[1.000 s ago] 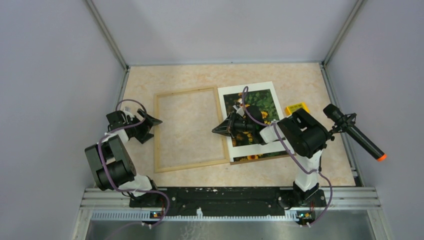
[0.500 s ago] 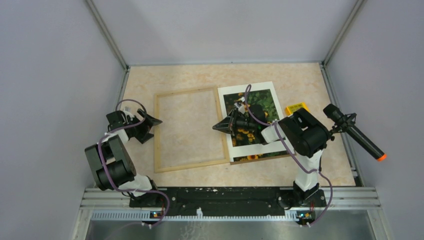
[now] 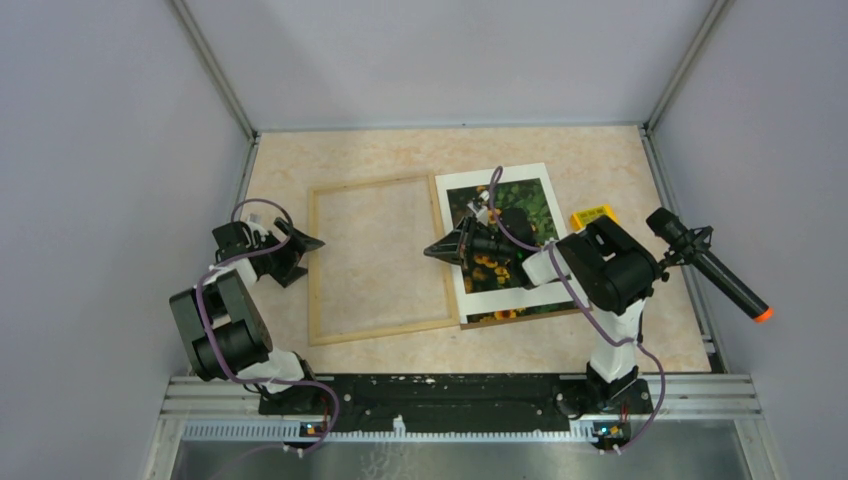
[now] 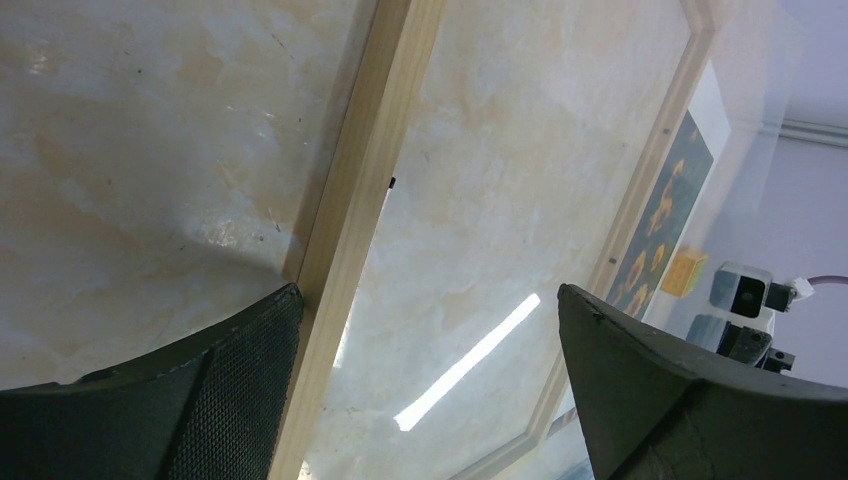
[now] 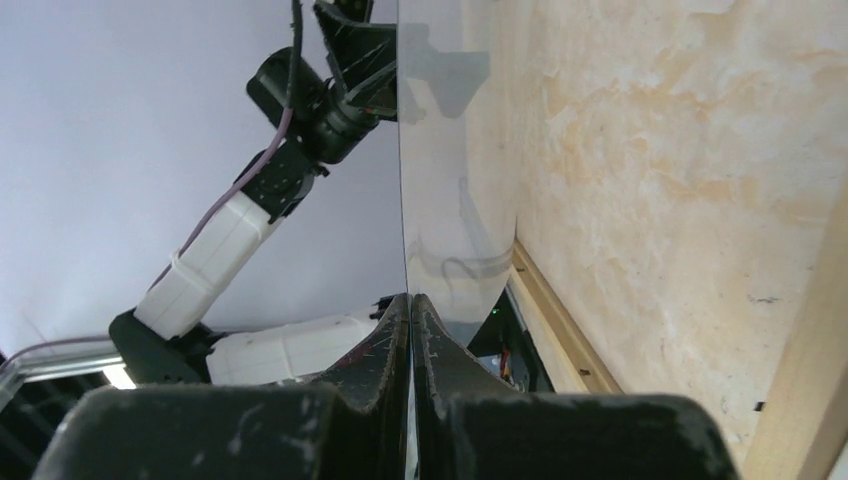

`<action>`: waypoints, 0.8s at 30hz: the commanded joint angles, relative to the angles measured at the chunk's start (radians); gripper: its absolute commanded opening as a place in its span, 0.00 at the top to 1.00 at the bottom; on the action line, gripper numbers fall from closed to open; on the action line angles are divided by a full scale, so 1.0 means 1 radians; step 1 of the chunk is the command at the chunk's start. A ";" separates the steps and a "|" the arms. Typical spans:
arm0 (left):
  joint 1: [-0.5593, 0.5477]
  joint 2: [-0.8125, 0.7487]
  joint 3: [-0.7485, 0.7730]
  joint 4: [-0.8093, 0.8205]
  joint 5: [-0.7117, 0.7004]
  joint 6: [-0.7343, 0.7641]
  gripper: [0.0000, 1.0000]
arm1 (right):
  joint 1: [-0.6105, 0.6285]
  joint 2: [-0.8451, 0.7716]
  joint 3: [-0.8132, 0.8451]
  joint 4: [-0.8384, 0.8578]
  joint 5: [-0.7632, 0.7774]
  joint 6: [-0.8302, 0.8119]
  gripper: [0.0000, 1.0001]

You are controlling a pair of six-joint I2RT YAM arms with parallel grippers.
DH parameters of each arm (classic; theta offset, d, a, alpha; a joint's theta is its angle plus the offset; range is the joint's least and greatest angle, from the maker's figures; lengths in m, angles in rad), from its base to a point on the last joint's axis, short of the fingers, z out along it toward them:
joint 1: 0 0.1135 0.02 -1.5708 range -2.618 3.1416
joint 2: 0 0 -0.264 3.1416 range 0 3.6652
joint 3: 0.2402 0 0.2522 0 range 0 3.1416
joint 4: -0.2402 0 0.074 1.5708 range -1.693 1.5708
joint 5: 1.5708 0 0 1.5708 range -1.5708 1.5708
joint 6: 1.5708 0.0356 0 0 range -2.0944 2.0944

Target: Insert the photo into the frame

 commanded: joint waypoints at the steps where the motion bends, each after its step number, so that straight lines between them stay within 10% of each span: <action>1: 0.001 0.015 -0.003 0.019 0.070 -0.016 0.01 | 0.016 0.022 0.067 -0.186 0.002 -0.189 0.98; 9: 0.001 0.026 -0.010 0.030 0.084 -0.024 0.01 | 0.037 0.050 0.137 -0.330 0.025 -0.354 0.66; 24: 0.001 0.029 -0.015 0.038 0.091 -0.029 0.01 | 0.091 0.146 0.256 -0.397 0.167 -0.318 0.72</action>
